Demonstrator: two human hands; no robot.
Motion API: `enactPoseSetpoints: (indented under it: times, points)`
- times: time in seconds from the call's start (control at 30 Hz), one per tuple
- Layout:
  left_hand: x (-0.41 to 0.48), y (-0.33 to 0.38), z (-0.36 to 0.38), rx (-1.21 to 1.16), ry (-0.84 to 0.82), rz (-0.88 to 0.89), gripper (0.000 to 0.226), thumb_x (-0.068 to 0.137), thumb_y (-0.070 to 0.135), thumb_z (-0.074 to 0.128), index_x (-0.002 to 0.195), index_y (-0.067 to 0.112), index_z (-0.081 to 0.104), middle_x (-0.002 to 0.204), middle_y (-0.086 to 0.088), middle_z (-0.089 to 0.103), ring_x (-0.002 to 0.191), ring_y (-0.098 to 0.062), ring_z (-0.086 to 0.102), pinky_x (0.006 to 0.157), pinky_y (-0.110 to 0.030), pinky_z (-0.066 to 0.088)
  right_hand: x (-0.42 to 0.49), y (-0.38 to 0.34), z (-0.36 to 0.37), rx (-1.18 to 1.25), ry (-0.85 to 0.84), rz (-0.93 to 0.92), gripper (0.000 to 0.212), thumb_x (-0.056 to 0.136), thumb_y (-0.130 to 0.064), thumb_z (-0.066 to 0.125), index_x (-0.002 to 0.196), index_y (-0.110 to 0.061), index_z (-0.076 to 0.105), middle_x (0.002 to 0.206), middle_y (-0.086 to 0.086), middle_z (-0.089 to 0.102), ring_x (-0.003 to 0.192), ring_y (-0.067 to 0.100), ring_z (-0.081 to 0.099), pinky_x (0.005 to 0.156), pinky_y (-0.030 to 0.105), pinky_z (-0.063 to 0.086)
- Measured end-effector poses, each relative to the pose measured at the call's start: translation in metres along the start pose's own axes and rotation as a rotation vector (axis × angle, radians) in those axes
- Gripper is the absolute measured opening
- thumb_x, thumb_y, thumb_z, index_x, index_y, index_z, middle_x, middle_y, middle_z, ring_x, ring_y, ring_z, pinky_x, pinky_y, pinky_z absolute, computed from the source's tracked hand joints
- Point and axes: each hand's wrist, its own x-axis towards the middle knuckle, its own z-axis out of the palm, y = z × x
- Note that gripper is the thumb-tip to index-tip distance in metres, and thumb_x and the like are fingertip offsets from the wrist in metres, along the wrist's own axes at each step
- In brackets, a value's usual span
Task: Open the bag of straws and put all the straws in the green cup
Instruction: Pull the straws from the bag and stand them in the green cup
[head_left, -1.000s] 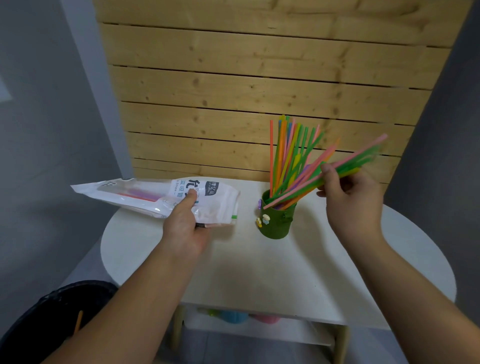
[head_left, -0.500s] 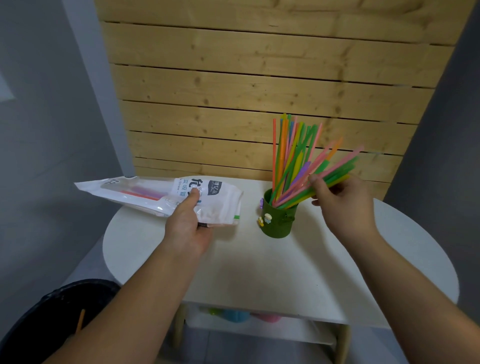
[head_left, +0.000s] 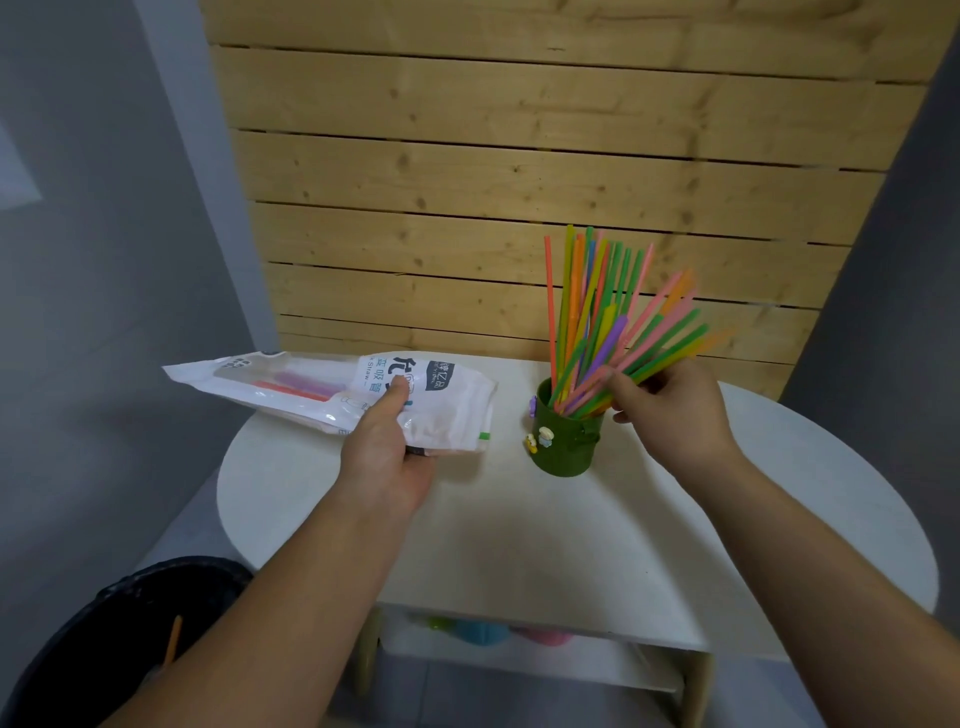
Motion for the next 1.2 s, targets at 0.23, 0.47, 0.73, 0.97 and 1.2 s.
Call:
enactPoseSetpoints:
  times: [0.23,0.47,0.73,0.97,1.2]
  points:
    - [-0.002,-0.001,0.004,-0.033,-0.026,-0.002,0.034,0.100,0.011,0.062,0.134,0.014,0.060,0.097,-0.003,0.077,0.066,-0.014,0.078,0.059,-0.038,0.065,-0.021,0.002,-0.011,0.050,0.027,-0.043,0.033,0.078,-0.031,0.080,0.103,-0.021,0.062,0.086,-0.001,0.070,0.074,0.015,0.067,0.069,0.038,0.057]
    - [-0.005,0.002,0.004,-0.037,-0.068,0.004,0.042,0.099,0.014,0.065,0.140,0.014,0.058,0.121,-0.007,0.076,0.089,-0.018,0.077,0.068,-0.040,0.065,-0.050,-0.007,-0.009,-0.046,-0.180,0.276,0.040,0.089,-0.045,0.066,0.087,-0.005,0.060,0.078,0.015,0.071,0.067,0.028,0.070,0.072,0.049,0.061]
    - [-0.015,-0.008,0.015,0.133,-0.160,0.143,0.036,0.094,0.011,0.070,0.131,0.013,0.066,0.117,-0.008,0.078,0.104,-0.026,0.075,0.087,-0.044,0.062,-0.069,-0.042,0.057,1.075,-0.351,0.837,0.062,0.095,-0.057,0.049,0.128,-0.004,0.054,0.117,0.023,0.070,0.104,0.039,0.070,0.092,0.051,0.056]
    - [-0.022,-0.010,0.017,0.271,-0.182,0.270,0.030,0.093,0.002,0.069,0.121,0.012,0.070,0.110,-0.006,0.079,0.098,-0.023,0.077,0.083,-0.040,0.063,-0.073,-0.053,0.062,1.317,-0.316,0.824,0.043,0.101,-0.043,0.045,0.101,-0.008,0.070,0.091,0.013,0.079,0.097,0.035,0.069,0.103,0.053,0.048]
    - [-0.014,-0.003,0.013,0.152,-0.093,0.203,0.038,0.095,0.005,0.068,0.131,0.015,0.066,0.112,-0.003,0.078,0.084,-0.013,0.078,0.065,-0.030,0.062,-0.066,-0.037,0.059,0.918,-0.330,0.690,0.014,0.098,-0.019,0.059,0.088,-0.010,0.065,0.067,0.004,0.063,0.056,0.013,0.056,0.054,0.025,0.048]
